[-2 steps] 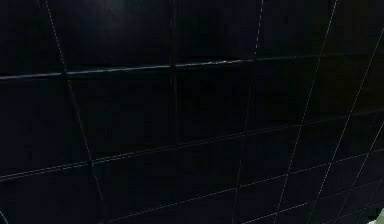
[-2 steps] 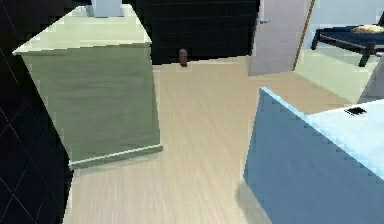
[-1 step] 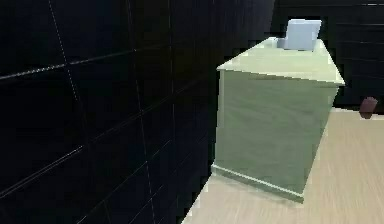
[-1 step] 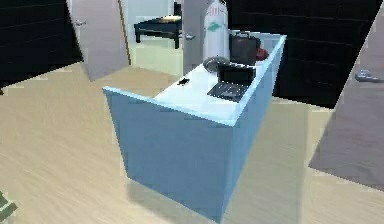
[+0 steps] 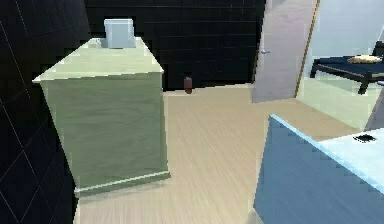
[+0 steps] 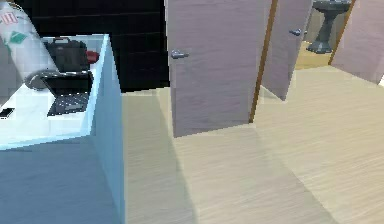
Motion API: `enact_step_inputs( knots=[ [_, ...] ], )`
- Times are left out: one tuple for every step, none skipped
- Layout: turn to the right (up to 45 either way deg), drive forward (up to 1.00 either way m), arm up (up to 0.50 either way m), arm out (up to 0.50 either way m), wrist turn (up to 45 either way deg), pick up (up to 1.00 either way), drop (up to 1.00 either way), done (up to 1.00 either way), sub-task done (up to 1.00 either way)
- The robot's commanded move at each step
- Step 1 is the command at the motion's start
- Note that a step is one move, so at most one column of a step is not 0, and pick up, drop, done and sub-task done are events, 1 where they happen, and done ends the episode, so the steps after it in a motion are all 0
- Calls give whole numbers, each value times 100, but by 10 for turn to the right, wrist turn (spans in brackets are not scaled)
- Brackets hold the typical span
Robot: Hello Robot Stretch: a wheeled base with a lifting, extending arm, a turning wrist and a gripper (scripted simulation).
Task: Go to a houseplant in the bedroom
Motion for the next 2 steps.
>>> enact_step_inputs(
  knots=[
    [90, 0, 0, 0, 0, 0, 0, 0, 0],
    [0, 100, 0, 0, 0, 0, 0, 0, 0]
  ],
)
